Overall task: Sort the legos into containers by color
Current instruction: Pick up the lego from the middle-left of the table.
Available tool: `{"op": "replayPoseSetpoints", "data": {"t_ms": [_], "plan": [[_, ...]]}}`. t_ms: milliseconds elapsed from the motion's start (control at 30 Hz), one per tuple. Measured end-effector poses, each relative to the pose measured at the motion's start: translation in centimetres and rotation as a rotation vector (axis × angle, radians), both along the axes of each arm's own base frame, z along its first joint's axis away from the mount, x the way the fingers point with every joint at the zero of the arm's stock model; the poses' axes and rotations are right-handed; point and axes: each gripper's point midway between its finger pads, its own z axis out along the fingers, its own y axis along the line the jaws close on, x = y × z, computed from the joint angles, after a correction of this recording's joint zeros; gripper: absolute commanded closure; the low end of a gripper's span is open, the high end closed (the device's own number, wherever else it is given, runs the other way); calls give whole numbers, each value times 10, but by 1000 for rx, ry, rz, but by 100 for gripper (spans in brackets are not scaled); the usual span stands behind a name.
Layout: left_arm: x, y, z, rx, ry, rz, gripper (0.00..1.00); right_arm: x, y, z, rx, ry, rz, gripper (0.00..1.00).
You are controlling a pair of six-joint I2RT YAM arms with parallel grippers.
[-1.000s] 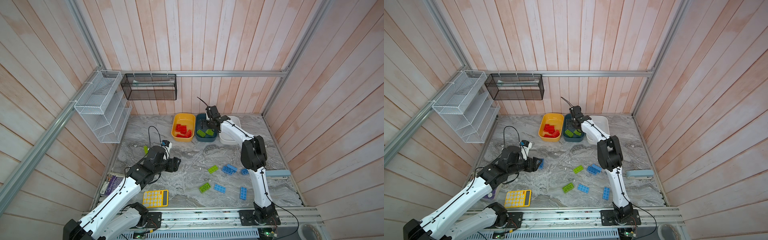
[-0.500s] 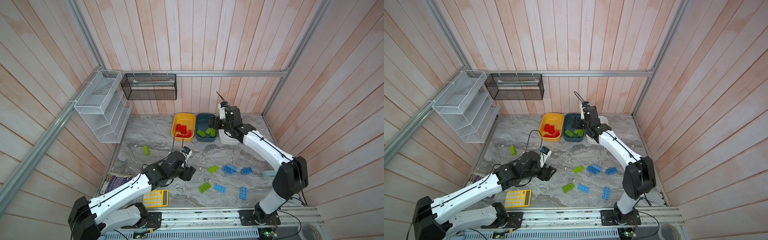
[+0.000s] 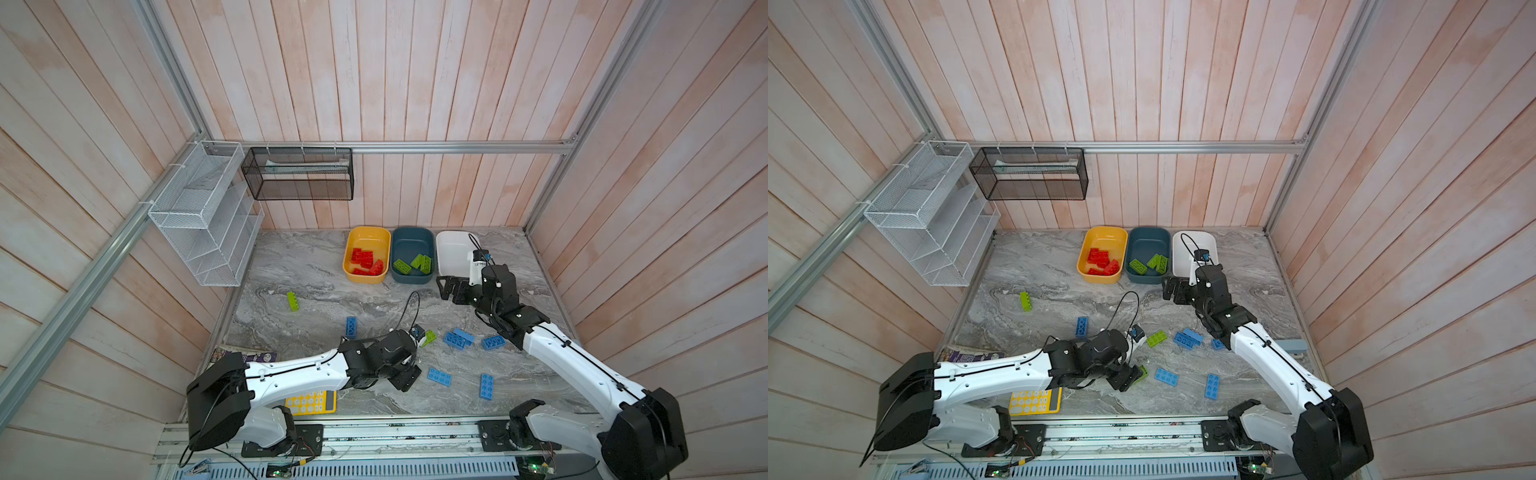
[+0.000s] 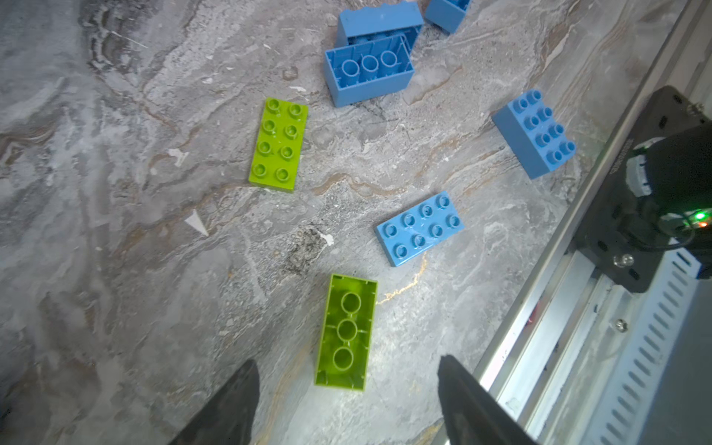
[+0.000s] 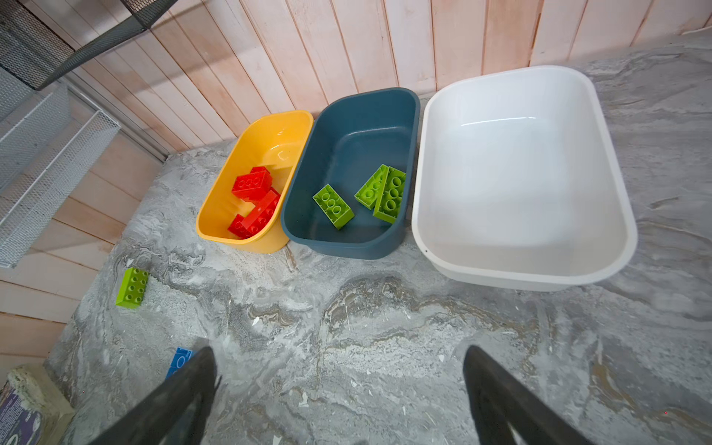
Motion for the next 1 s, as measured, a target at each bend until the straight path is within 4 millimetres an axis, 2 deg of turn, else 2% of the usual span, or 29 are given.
{"op": "replayPoseSetpoints", "data": {"t_ms": [167,300,467,633,833,933,1000], "plan": [[-5,-4,-27,66,23,-34,25,-1,-8,-4,0,-7,-25,1],[-6,-5,-36,84,33,-35,27,-3,-10,-12,-6,2,-30,2],[-6,-5,-53,120,49,-39,35,-6,-14,-24,-23,18,-42,3],[-6,-6,-69,164,65,-45,44,-6,-18,-23,-31,6,-60,4],[-3,-10,-70,174,62,-47,60,-7,-21,-15,-26,-20,-71,4],[-1,-13,-67,168,54,-44,72,-7,-22,-16,-27,-25,-72,4],[2,-14,-65,172,43,-42,73,-8,-22,-19,-31,-19,-73,4]]}}
